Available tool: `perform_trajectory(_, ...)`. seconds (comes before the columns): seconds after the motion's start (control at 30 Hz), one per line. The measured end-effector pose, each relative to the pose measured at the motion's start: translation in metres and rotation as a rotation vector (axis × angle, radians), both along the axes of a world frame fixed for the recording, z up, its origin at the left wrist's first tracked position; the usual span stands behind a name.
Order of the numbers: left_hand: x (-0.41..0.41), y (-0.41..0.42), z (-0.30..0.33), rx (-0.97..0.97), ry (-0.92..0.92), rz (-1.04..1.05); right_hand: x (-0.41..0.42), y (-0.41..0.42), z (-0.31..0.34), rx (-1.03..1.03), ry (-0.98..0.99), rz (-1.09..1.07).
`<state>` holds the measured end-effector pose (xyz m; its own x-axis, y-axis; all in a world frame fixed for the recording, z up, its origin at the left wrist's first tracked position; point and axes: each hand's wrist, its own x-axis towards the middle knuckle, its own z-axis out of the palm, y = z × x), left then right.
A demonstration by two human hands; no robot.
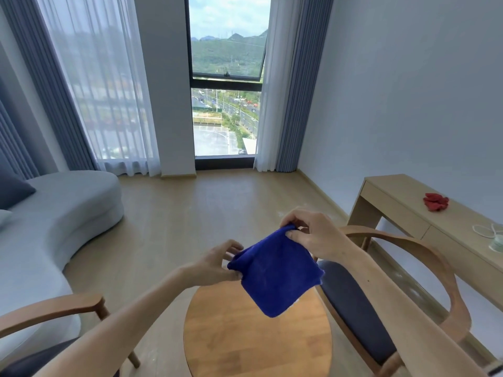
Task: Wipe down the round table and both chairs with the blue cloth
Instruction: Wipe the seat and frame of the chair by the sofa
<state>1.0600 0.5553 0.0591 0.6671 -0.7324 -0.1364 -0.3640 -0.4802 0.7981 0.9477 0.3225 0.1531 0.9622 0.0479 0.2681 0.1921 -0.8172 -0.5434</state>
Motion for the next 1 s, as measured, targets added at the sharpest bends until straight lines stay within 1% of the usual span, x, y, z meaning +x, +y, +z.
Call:
perform_trajectory(0.07,0.0,0.0,0.002,-0.05,-0.063,-0.004,-0.002,-0.007,-0.002,0.016,-0.013,-0.011)
perform_trajectory(0.17,0.007,0.004,0.024,-0.052,-0.262,-0.026,-0.005,-0.021,-0.01,-0.009,-0.011,-0.085)
perform_trajectory(0.27,0.018,0.002,0.054,-0.019,-0.461,-0.05,-0.005,-0.029,-0.027,-0.034,0.033,-0.159)
perform_trajectory(0.33,0.022,-0.002,0.062,0.024,-0.508,-0.064,-0.004,-0.03,-0.039,-0.009,0.054,-0.163)
perform_trajectory(0.43,0.023,-0.007,0.054,0.074,-0.483,-0.042,0.0,-0.033,-0.05,0.006,0.05,-0.174)
perform_trajectory(0.57,0.014,-0.017,0.026,0.103,-0.366,0.014,-0.001,-0.042,-0.073,0.016,0.089,-0.186)
perform_trajectory(0.77,-0.014,-0.028,-0.052,0.189,-0.243,0.081,-0.021,-0.052,-0.142,0.035,0.239,-0.15)
perform_trajectory(1.0,-0.03,-0.027,-0.136,0.279,-0.111,0.099,-0.028,-0.054,-0.214,0.051,0.402,-0.148)
